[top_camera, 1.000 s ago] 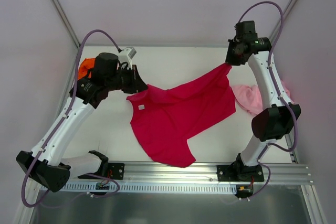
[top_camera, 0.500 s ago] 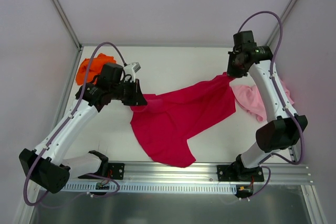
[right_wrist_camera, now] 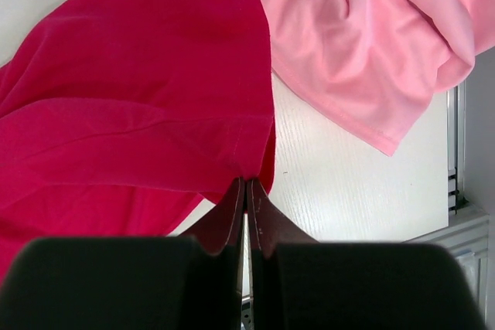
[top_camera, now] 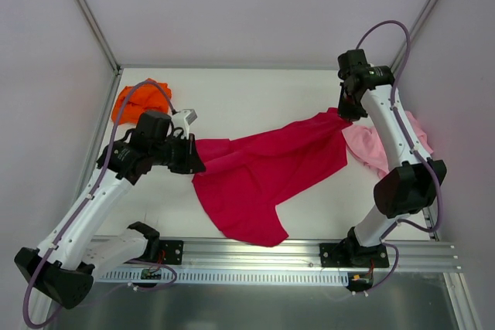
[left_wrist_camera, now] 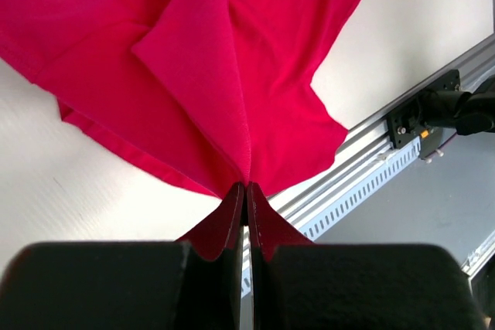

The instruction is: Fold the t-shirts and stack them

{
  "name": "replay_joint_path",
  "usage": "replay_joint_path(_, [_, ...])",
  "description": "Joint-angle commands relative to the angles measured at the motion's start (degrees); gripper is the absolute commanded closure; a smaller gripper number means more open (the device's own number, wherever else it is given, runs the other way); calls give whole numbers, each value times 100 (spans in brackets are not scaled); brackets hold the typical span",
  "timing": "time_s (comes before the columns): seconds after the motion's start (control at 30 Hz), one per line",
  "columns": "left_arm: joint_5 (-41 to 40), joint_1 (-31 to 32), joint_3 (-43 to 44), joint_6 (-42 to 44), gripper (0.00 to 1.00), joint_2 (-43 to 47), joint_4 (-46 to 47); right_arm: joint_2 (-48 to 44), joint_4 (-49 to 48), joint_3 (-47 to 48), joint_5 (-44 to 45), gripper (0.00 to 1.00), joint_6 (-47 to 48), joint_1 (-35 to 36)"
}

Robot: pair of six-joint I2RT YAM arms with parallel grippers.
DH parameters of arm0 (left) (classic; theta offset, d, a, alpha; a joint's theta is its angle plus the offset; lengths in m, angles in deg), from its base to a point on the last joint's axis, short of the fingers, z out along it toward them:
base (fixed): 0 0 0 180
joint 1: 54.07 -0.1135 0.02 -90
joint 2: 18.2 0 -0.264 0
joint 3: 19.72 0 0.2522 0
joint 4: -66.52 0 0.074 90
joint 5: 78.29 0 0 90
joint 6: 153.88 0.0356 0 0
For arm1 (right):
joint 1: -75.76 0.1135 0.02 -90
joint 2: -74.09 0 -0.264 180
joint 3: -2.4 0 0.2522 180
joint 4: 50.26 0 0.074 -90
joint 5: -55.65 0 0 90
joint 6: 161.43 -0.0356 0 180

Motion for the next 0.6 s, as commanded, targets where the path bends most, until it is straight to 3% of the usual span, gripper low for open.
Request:
replay_joint_path(0.0, [-222,54,-242,-55,100,273,-180,69,159,30,309,99,-254,36])
replay_joint_path(0.37, [-328,54,-744,-151,100,494,-197,315,334,215,502,99,-113,36])
replay_joint_path(0.57, [-407,54,-999,-309,100,187,75,482,352,294,124,99,-113,36])
